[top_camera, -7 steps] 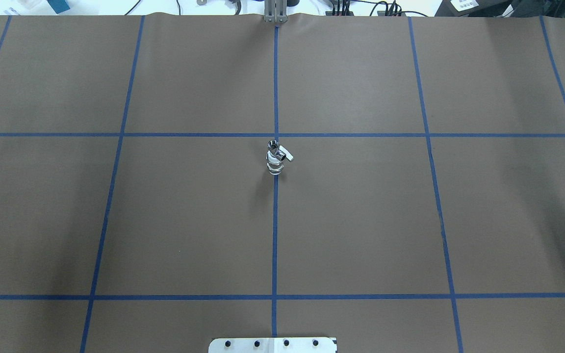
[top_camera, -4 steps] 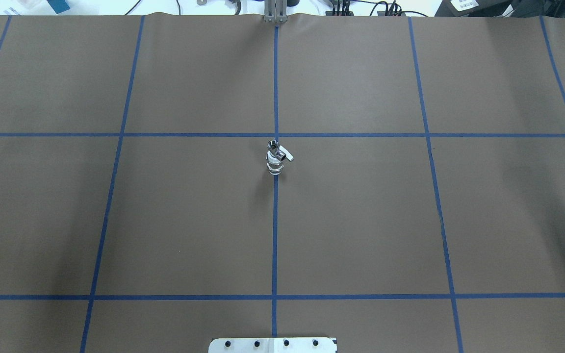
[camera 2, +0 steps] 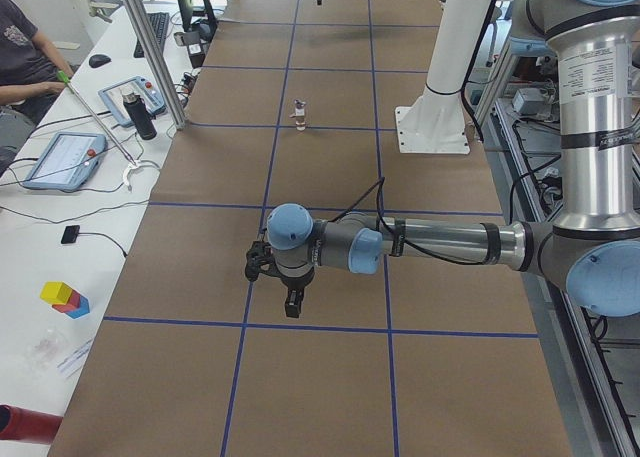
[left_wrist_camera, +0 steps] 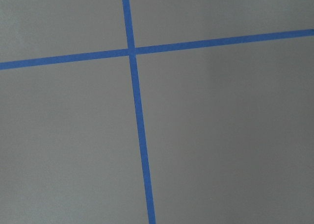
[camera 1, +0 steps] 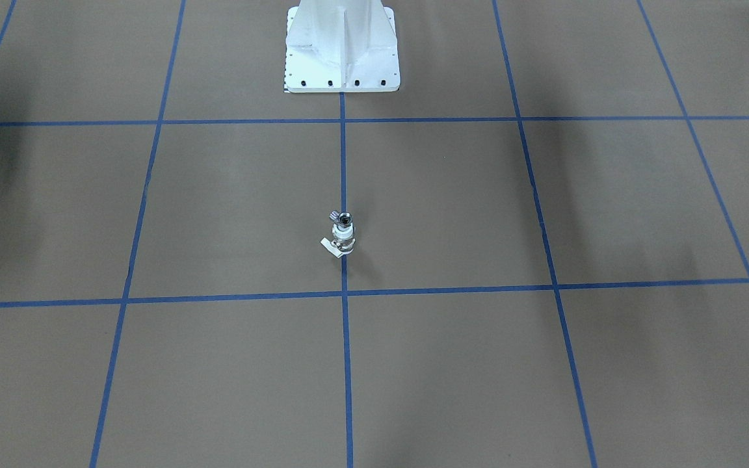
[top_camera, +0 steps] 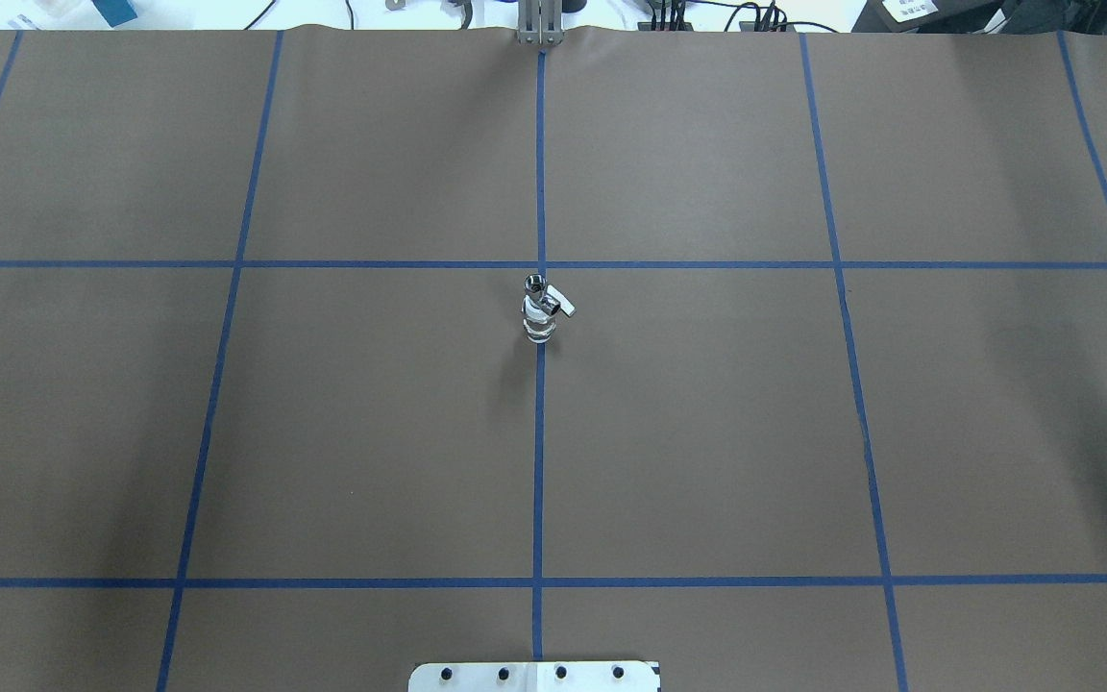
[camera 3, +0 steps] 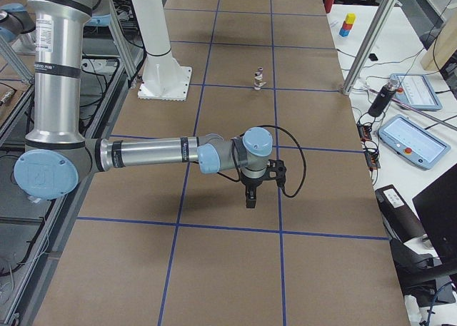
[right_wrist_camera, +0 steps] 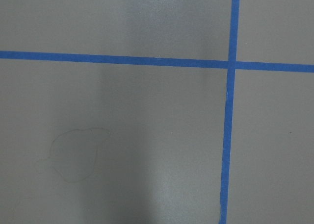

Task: Assemble PPR valve and pipe with both arms

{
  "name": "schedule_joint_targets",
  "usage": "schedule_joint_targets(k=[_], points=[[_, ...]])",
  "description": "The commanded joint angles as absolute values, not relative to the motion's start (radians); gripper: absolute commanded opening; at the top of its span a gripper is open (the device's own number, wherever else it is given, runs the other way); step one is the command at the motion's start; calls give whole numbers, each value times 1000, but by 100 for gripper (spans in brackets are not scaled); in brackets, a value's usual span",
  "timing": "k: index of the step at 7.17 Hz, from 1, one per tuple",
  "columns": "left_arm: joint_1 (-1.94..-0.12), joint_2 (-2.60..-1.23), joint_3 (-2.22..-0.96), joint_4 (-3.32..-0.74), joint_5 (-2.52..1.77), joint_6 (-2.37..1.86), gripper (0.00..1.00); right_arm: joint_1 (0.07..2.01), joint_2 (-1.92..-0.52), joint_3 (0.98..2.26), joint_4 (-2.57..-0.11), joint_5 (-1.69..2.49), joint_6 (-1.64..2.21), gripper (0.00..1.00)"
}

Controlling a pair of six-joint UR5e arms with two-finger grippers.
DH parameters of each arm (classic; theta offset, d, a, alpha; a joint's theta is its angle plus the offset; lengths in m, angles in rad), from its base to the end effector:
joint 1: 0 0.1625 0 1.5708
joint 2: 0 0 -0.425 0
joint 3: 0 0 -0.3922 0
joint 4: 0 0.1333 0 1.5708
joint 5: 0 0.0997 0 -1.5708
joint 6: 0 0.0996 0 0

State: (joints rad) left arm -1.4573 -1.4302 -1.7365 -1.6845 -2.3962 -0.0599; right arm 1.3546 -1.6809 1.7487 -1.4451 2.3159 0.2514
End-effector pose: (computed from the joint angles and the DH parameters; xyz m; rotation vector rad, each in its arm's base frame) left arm -0.0098 -0.4446 0.6266 0.0590 0.8326 0.1077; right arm -0.0337 -0.4600 0.6110 0.0074 -0.7651 -0.0386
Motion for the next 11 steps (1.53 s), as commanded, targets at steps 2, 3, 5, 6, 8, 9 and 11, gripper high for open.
schedule_joint_targets(k=[2,3,5,6,8,9,11], points=[[-1457,-1430,-1733,-1687,-2393,-66,100,1355,-1690,1741,-1442,2303,252,99],[-1457,-1430,-1732,-1701,-2340,-61,100,1355,-1698,1747,-1440,2295,253,99],[-1456,-1428,-1724,-1707,-2275,-61,100,1358,-1689,1763,-1443,2309,252,99],[-1457,-1428,-1717,-1709,-2292,-67,100,1376,-1681,1764,-1456,2313,252,99],[-1457,-1428,-1724,-1709,-2303,-71,100,1388,-1652,1790,-1536,2313,252,99],[-1457,-1428,-1732,-1709,-2303,-71,100,1390,-1663,1808,-1555,2312,250,99],[-1457,-1428,-1738,-1710,-2303,-72,100,1391,-1672,1827,-1555,2312,252,99]])
